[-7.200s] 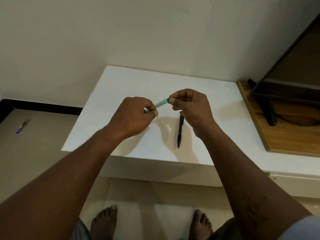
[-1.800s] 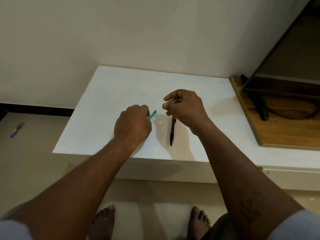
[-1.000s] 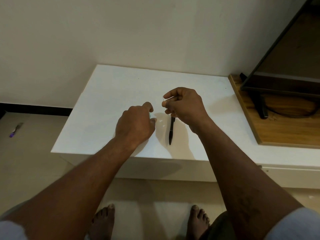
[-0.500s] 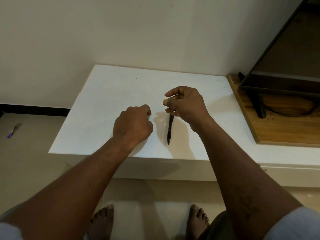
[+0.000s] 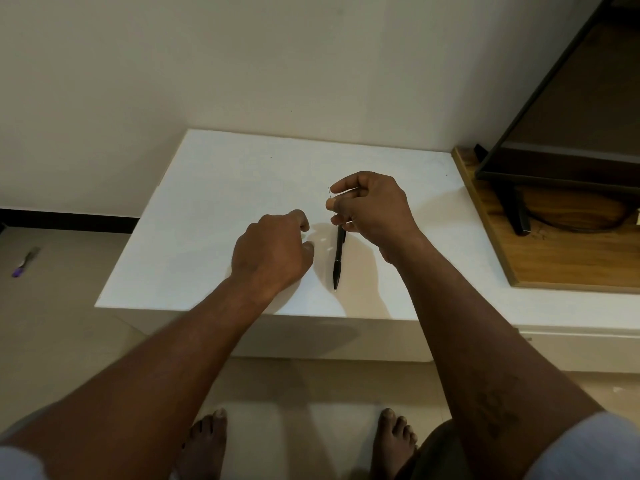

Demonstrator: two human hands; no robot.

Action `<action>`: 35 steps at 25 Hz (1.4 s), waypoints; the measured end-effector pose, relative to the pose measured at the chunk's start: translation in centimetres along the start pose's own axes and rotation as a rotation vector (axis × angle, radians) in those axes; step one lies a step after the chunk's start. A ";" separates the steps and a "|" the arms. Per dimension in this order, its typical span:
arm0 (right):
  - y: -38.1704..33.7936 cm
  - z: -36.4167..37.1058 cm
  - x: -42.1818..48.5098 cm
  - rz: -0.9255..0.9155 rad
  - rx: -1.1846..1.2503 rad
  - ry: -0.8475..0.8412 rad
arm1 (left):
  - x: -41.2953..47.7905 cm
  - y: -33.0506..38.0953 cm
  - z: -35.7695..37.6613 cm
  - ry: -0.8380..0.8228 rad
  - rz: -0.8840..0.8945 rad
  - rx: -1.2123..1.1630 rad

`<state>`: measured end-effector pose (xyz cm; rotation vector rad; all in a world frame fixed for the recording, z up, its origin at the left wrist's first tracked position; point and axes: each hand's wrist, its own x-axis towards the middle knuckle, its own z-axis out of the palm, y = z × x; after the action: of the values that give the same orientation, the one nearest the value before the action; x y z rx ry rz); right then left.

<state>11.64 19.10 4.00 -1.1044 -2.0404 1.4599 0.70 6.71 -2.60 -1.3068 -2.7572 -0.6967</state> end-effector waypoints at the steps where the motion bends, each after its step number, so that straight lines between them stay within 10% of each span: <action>1: 0.0 0.0 0.0 0.000 0.002 0.002 | 0.0 0.2 0.0 -0.003 0.000 -0.015; 18: 0.3 -1.6 0.4 0.048 0.128 0.066 | -0.9 3.5 -0.1 -0.216 -0.135 -0.070; 35: -0.5 -2.3 1.1 0.270 0.850 0.024 | -1.1 0.1 -3.8 -0.040 0.072 -0.405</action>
<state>12.40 21.31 5.23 -1.0070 -1.0432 2.1217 0.88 4.47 0.63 -1.4847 -2.6729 -1.2865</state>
